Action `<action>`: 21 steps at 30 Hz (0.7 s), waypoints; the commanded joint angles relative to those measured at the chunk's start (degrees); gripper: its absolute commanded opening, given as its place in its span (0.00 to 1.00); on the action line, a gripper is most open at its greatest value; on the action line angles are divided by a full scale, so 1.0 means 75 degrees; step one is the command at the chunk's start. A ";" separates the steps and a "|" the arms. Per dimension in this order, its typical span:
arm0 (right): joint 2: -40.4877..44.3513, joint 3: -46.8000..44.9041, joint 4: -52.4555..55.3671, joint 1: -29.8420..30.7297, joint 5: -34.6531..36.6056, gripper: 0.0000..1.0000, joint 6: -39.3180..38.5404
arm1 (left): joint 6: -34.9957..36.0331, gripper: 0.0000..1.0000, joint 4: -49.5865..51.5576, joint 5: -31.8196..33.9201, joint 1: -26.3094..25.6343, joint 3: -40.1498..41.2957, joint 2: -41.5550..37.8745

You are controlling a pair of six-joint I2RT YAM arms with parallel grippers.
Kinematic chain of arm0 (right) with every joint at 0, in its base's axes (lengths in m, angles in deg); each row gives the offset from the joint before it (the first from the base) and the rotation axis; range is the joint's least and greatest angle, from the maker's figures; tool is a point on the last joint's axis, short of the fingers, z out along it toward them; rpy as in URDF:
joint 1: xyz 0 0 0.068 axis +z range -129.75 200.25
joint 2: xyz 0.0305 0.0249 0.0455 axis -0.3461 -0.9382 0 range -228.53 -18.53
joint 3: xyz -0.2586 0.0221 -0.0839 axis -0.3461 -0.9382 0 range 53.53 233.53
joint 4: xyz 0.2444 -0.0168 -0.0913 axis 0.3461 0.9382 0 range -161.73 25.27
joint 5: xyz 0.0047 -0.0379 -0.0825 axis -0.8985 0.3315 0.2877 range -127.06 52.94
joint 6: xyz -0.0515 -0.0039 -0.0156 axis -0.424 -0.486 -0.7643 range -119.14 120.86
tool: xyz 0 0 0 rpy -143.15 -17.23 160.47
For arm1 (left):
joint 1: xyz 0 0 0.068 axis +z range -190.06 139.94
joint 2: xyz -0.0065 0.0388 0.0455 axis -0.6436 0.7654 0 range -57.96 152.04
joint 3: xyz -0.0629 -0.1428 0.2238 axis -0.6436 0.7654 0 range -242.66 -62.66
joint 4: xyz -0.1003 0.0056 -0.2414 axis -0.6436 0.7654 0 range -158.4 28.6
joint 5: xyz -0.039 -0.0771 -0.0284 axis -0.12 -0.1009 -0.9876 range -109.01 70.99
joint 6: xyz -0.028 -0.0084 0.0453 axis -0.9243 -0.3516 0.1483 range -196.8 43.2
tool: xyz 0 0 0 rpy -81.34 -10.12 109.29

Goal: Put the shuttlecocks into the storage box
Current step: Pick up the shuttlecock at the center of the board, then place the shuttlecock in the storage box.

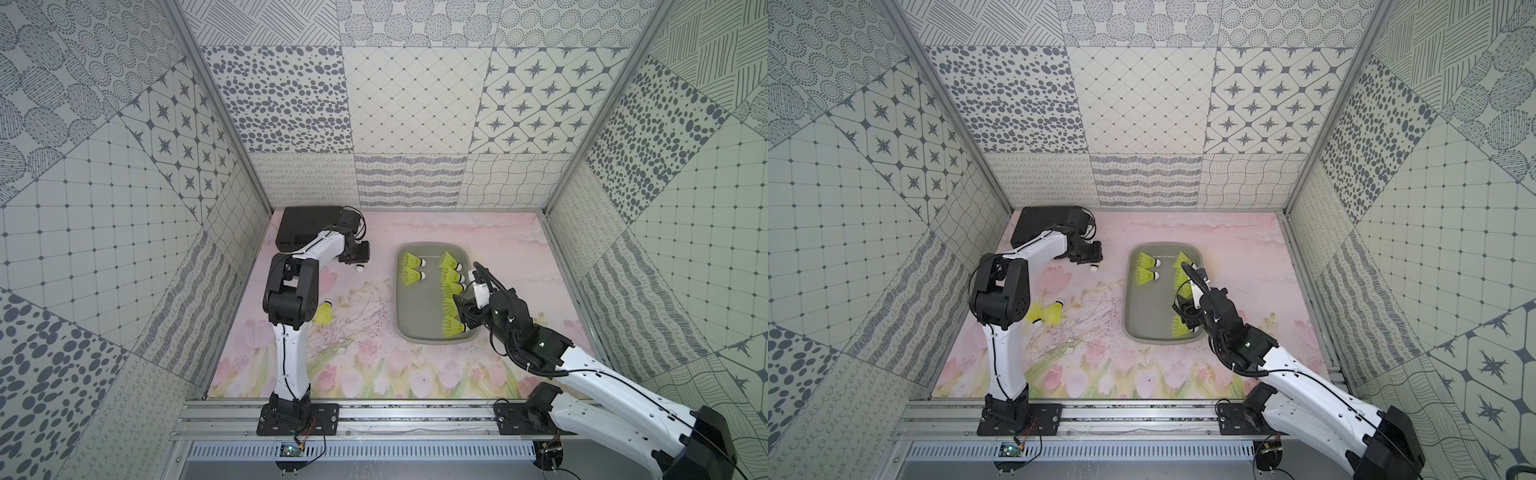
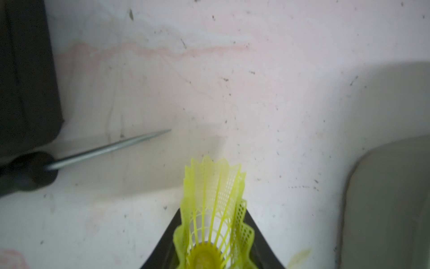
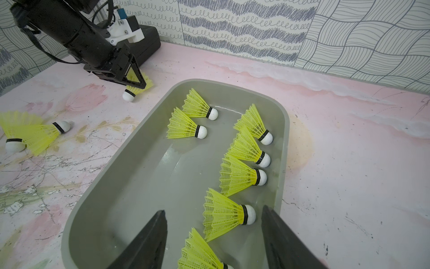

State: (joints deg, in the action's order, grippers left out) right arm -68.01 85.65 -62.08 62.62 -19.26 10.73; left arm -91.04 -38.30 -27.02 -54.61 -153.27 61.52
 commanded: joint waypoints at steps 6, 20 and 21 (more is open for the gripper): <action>-0.0341 0.0296 -0.0438 -0.0018 -0.0789 0.68 0.0101 | -0.1923 0.37 -0.1900 -0.1132 0.0000 0.2408 -0.2571; -0.1941 0.0933 -0.1204 0.0095 -0.2718 0.68 0.0396 | -0.5031 0.36 -0.4127 -0.1712 -0.0780 0.4872 -0.5067; -0.2043 0.0979 -0.1266 0.0130 -0.2795 0.68 0.0408 | -0.5172 0.36 -0.4213 -0.1594 -0.0895 0.4955 -0.5148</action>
State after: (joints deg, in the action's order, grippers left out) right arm -81.82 90.70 -66.97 63.06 -36.26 12.78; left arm -117.86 -60.07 -37.73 -58.52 -118.67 26.22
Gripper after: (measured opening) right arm 0.677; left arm 0.358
